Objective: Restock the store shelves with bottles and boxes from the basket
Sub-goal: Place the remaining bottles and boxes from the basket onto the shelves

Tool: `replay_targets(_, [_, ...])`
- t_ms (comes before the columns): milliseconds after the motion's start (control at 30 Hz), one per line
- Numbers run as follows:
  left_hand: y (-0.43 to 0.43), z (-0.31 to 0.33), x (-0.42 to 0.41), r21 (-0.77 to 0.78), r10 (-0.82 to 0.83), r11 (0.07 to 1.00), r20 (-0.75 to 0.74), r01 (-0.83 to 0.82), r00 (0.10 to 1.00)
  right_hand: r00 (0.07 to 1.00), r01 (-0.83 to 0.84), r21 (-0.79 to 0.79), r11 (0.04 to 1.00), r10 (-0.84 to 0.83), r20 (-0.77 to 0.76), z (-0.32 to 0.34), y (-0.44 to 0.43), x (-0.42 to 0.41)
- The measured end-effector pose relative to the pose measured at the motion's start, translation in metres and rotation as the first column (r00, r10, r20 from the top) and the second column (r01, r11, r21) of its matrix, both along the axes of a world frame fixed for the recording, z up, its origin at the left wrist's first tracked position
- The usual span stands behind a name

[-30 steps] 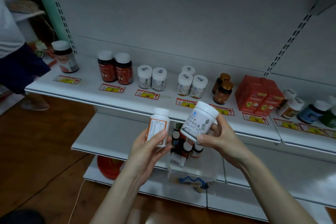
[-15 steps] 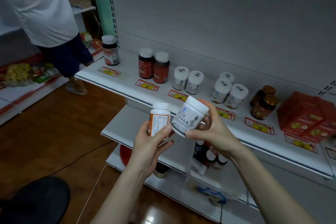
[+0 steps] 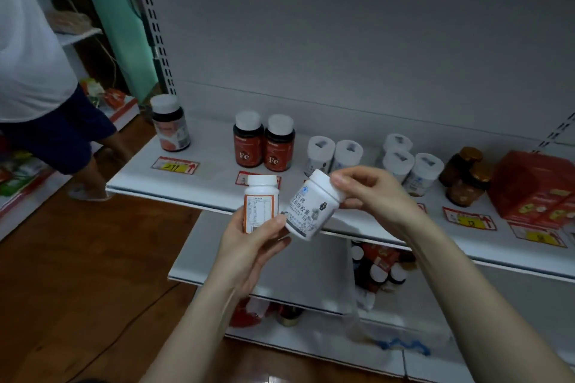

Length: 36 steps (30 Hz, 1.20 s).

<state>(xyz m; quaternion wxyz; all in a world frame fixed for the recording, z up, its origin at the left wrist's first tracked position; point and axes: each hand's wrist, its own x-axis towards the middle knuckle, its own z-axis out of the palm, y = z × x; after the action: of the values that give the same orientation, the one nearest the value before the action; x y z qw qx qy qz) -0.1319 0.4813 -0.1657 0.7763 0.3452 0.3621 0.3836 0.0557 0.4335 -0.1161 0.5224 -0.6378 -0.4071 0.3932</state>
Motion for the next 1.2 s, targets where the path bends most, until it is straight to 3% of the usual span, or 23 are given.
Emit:
replay_targets(333, [0.033, 0.005, 0.007, 0.069, -0.138, 0.987, -0.086, 0.144, 0.987, 0.934, 0.303, 0.179, 0.936, -0.329, 0.136, 0.018, 0.017, 0.019])
replay_targets(433, [0.039, 0.005, 0.009, 0.079, -0.122, 0.988, -0.094, 0.13, 0.988, 0.864, 0.372, 0.274, 0.887, -0.439, 0.247, 0.032, 0.036, 0.041])
replay_targets(533, [0.043, 0.008, 0.012, 0.092, -0.092, 0.991, -0.1, 0.101, 0.991, 0.751, 0.317, 0.358, 0.878, -0.463, 0.471, 0.042, 0.062, 0.063])
replay_targets(633, [0.046, 0.01, 0.017, 0.099, -0.061, 0.993, -0.099, 0.07, 0.993, 0.639, 0.201, 0.37, 0.907, -0.408, 0.652, 0.045, 0.089, 0.082])
replay_targets(833, [0.047, 0.011, 0.035, 0.113, -0.006, 0.993, -0.099, 0.017, 0.995, 0.567, 0.061, 0.194, 0.979, -0.194, 0.801, 0.033, 0.132, 0.112])
replay_targets(1200, [0.047, 0.004, 0.055, 0.117, 0.074, 0.991, -0.143, -0.058, 0.987, 0.602, -0.191, -0.169, 0.967, 0.252, 0.758, -0.008, 0.175, 0.134])
